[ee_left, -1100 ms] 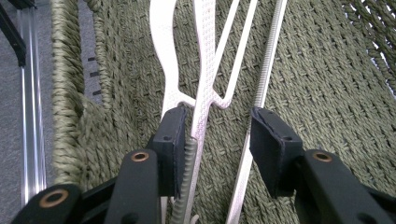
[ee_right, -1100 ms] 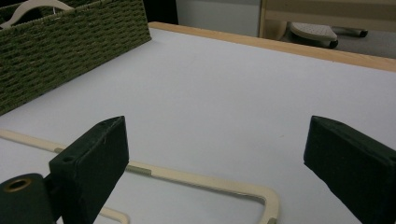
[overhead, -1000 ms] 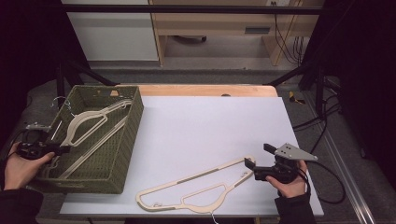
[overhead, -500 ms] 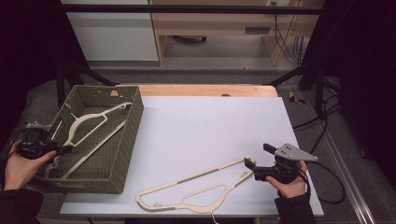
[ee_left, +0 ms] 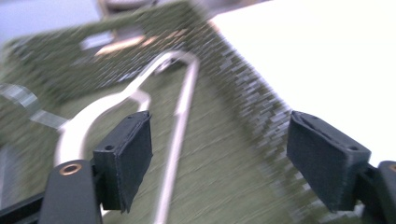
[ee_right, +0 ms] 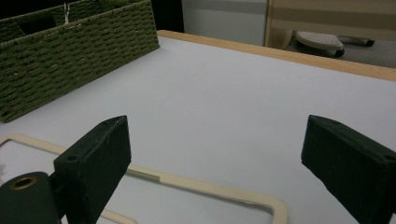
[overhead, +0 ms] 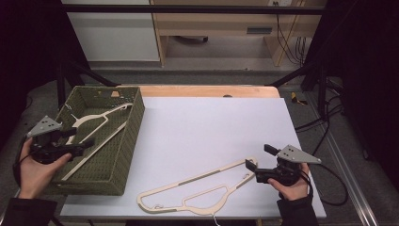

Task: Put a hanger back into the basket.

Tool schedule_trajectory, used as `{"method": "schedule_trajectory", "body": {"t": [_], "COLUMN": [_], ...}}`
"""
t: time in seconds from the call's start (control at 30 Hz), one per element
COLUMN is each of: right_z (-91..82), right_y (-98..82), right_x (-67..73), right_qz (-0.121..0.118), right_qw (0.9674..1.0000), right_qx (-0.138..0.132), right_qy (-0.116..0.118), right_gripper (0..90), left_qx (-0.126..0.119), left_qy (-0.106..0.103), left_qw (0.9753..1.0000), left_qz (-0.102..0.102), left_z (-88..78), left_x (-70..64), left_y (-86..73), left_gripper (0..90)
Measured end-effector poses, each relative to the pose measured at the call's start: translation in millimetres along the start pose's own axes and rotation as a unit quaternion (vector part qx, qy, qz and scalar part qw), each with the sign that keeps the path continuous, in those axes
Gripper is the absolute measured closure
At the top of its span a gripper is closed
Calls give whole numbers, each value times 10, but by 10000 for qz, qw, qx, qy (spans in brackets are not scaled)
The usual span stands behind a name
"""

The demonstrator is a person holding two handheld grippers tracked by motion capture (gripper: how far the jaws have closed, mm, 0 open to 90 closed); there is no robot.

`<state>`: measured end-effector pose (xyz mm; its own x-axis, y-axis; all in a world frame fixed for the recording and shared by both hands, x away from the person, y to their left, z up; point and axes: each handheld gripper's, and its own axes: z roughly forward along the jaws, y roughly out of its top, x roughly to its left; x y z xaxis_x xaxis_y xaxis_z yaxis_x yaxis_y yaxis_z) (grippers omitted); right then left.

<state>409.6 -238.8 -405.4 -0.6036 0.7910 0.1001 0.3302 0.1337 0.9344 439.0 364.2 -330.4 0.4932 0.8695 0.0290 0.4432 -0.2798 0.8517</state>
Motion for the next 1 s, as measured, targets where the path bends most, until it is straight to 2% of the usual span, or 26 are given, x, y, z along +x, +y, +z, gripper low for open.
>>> {"method": "schedule_trajectory", "body": {"t": [0.13,0.27,0.33,0.53,0.63,0.73,0.83,0.9,1.0], "right_z": [8,24,35,57,56,56,55,59,66], "right_y": [5,3,4,0,2,-2,-4,-7,-9], "right_x": [22,44,58,93,107,114,133,143,153], "right_qz": [-5,-15,-39,-125,-116,-166,-160,-173,-203], "right_qw": [10000,9999,9998,9996,9995,9994,9993,9992,9991], "right_qx": [0,21,42,83,73,89,90,84,113], "right_qy": [64,140,177,256,270,303,325,336,368], "right_gripper": [92,96,96,96,97,97,97,97,97], "left_qx": [-226,-347,-405,-253,-14,142,201,243,367], "left_qy": [-411,-788,-997,-1561,-1746,-1906,-2072,-2149,-2333], "left_qw": [9985,9948,9921,9830,9778,9721,9669,9649,9614], "left_qz": [273,551,642,933,1156,1359,1471,1491,1411], "left_z": [85,186,238,403,480,529,559,590,665], "left_x": [-347,-688,-848,-1280,-1476,-1648,-1774,-1830,-1867], "left_y": [61,72,51,-89,-166,-225,-274,-317,-406], "left_gripper": [202,185,184,179,172,163,163,167,182]}}
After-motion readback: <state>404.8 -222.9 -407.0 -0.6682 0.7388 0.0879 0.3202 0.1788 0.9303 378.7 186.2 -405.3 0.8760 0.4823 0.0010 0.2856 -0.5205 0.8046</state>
